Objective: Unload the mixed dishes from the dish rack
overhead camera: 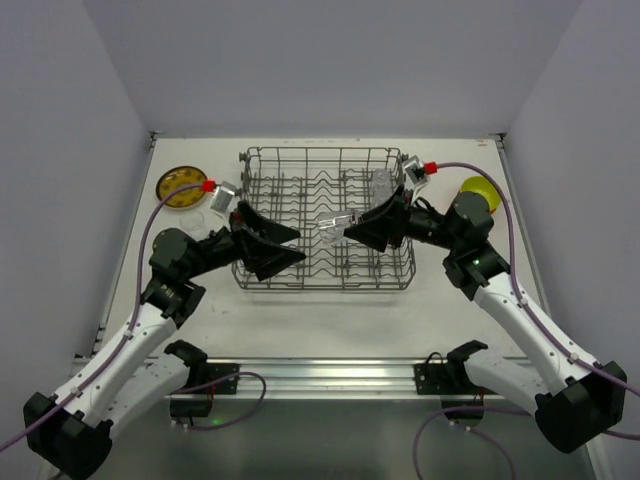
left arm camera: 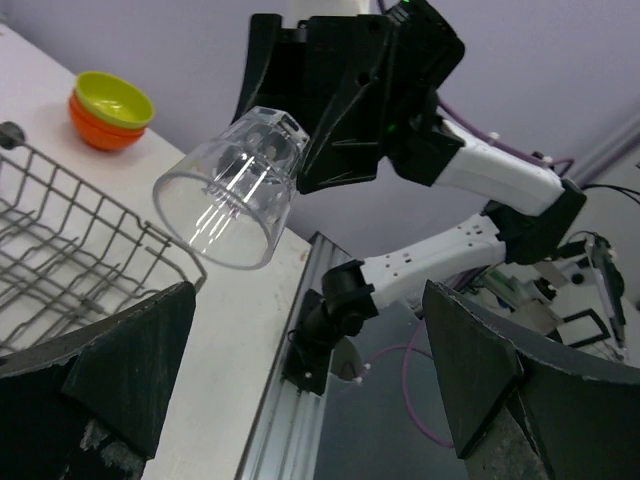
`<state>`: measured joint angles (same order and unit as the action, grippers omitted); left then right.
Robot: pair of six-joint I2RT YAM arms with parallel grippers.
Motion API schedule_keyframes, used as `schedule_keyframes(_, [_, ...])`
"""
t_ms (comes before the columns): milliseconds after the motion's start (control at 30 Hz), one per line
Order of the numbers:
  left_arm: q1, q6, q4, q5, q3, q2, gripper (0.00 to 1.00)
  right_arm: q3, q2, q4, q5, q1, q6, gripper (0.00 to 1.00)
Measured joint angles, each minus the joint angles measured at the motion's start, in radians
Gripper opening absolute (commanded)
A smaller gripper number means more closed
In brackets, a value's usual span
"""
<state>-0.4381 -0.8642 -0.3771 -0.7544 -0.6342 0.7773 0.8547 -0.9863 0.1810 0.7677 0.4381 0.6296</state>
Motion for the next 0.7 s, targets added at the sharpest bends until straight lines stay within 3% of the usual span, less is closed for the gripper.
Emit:
schedule_keyframes(133, [-0.105, -0.044, -0.099, 0.025, -0.019, 0.068, 0.96, -0.034, -0.021, 0.172, 0.094, 0.007, 0.090, 0.36])
schedule_keyframes(267, [-0.174, -0.069, -0.140, 0.047, -0.033, 0.137, 0.83, -0.041, -0.039, 0.273, 0.145, 0.022, 0.134, 0.36])
schedule_keyframes(367, [-0.203, -0.084, -0.164, 0.062, -0.045, 0.158, 0.64, -0.042, -0.043, 0.311, 0.168, 0.031, 0.149, 0.36])
schedule_keyframes(400, [-0.208, -0.089, -0.174, 0.067, -0.047, 0.160, 0.46, -0.043, -0.044, 0.326, 0.171, 0.034, 0.154, 0.36])
schedule_keyframes(467, [-0.217, -0.096, -0.202, 0.076, -0.051, 0.160, 0.30, -0.046, -0.045, 0.354, 0.179, 0.036, 0.164, 0.36])
schedule_keyframes(500, [-0.222, -0.095, -0.214, 0.078, -0.053, 0.160, 0.13, -0.048, -0.048, 0.368, 0.183, 0.036, 0.167, 0.36])
schedule_keyframes(567, [-0.228, -0.095, -0.225, 0.086, -0.056, 0.159, 0.00, -0.056, -0.050, 0.394, 0.193, 0.038, 0.179, 0.36])
schedule_keyframes(600, [-0.229, -0.097, -0.227, 0.087, -0.056, 0.159, 0.00, -0.059, -0.051, 0.409, 0.193, 0.039, 0.179, 0.37])
schedule_keyframes(667, [-0.230, -0.096, -0.231, 0.098, -0.056, 0.157, 0.00, -0.061, -0.058, 0.439, 0.196, 0.039, 0.187, 0.49])
schedule_keyframes(700, [-0.231, -0.095, -0.229, 0.102, -0.056, 0.155, 0.00, -0.063, -0.061, 0.451, 0.196, 0.039, 0.190, 0.85])
